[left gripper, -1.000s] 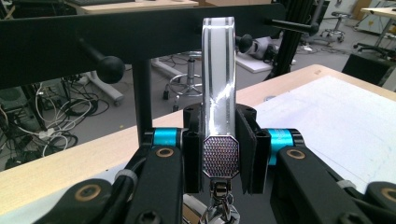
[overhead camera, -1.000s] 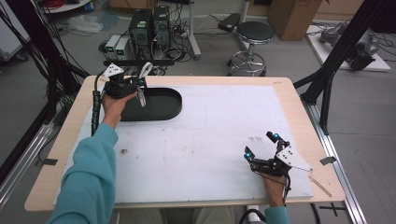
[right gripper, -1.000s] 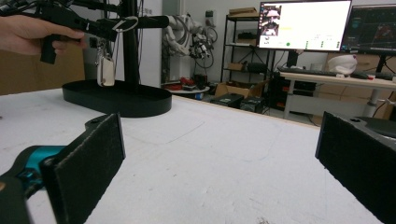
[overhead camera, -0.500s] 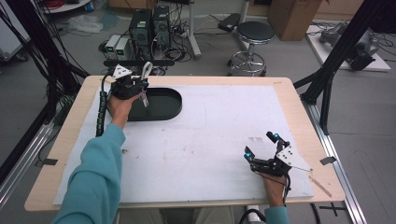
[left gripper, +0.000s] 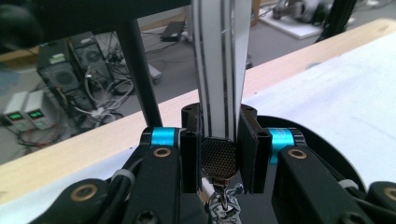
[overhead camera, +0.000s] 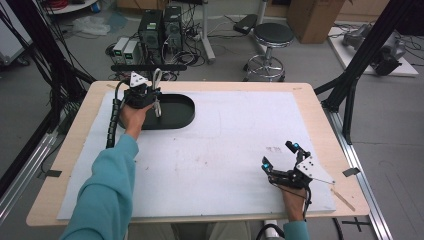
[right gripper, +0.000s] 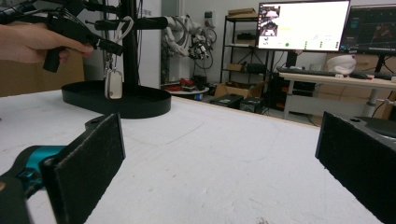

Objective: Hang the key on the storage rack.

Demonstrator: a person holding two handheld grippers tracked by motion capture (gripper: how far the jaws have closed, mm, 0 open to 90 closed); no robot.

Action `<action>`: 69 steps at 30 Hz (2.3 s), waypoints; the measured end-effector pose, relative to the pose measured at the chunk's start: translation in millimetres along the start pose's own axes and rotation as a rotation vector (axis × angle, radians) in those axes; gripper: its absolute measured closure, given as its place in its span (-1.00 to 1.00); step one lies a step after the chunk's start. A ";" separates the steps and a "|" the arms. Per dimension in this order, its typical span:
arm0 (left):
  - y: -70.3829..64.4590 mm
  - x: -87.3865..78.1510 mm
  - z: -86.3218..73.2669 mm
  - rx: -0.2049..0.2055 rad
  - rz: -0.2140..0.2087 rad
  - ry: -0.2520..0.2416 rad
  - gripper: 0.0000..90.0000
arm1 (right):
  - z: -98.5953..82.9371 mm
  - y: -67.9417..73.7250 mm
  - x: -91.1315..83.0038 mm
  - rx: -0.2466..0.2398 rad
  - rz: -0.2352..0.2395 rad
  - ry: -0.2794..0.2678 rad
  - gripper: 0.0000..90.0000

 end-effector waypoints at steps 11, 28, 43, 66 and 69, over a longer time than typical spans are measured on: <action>-0.4 2.8 -3.2 -0.013 -0.053 -0.004 0.52 | -0.1 0.0 -0.2 0.007 0.001 0.003 -0.99; -5.5 -101.0 -26.5 0.008 -0.226 -0.269 -0.96 | -2.1 -3.5 -0.8 0.030 -0.001 0.003 -0.98; -35.3 -166.7 -111.4 -0.020 -0.293 -0.327 -0.96 | -4.9 -6.6 -0.5 0.064 0.000 0.012 -0.98; -44.6 -176.3 -149.6 -0.030 -0.254 -0.380 -0.96 | -5.0 -3.7 0.0 0.033 0.004 0.019 -0.99; -44.3 -177.4 -150.5 -0.039 -0.247 -0.392 -0.96 | -4.9 -3.8 0.3 0.025 0.006 0.017 -0.98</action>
Point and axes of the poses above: each handheld gripper's, and its own axes: x roughly forward along the jaws, z roughly out of its top, y roughly to its left, the point moved 2 cm from there along x, roughly forward along the jaws
